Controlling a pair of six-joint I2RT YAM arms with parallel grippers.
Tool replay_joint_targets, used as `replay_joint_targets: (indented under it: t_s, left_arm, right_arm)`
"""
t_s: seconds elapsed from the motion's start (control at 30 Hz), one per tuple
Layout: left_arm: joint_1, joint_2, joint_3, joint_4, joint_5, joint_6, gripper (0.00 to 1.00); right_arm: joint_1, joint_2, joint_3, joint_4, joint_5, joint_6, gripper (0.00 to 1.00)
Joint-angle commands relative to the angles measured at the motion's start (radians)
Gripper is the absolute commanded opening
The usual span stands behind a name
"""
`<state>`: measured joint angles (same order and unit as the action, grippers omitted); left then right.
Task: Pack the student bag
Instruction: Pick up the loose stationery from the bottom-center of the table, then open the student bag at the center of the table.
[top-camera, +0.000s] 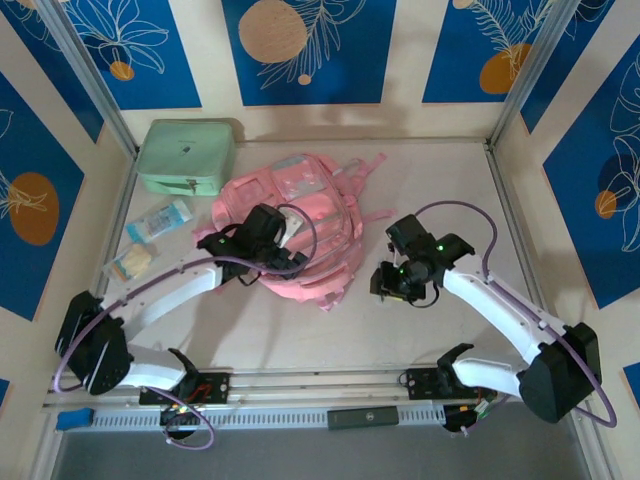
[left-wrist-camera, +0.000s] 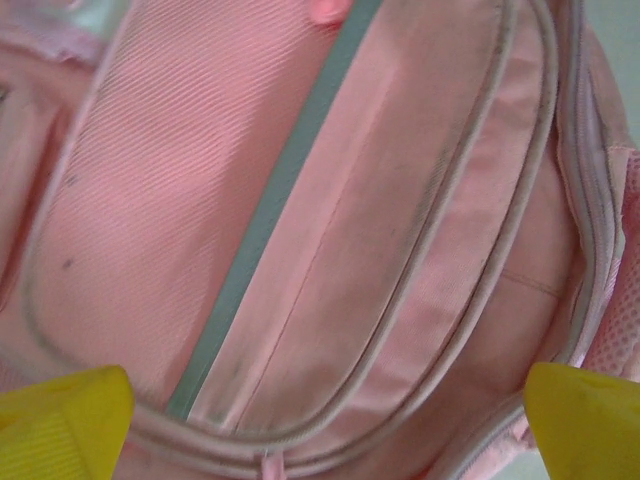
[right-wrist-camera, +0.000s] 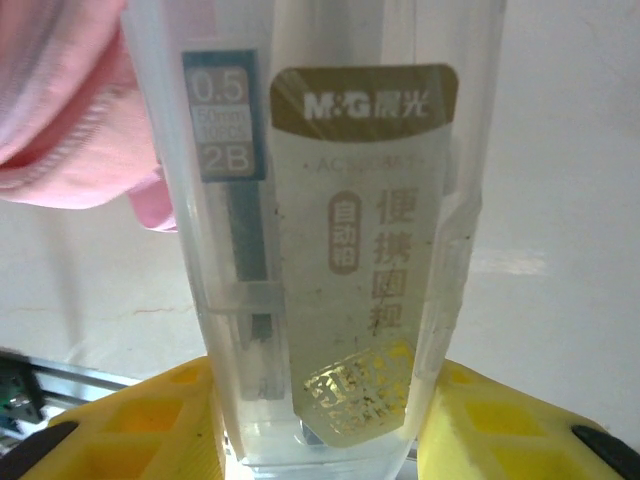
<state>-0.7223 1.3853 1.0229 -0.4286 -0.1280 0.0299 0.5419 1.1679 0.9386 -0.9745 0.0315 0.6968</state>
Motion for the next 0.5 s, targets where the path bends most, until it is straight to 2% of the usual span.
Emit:
replay_joint_targets:
  t_s: [0.0,0.13,0.27,0.47]
  left_arm:
    - [0.006,0.056,0.025,0.112,0.092,0.172,0.99]
    - [0.006,0.117,0.008,0.238,0.007,0.232,0.99]
    - [0.007,0.175,0.019,0.272,-0.099,0.299,0.99]
    - [0.01,0.211,0.026,0.277,-0.135,0.379,0.99]
  right_arm:
    - [0.003,0.035,0.057,-0.034,-0.064,-0.054,0.43]
    - [0.006,0.073,0.093,-0.024,-0.081,-0.068,0.42]
    - [0.006,0.106,0.117,-0.034,-0.074,-0.082,0.42]
    - [0.008,0.129,0.134,-0.029,-0.074,-0.09,0.41]
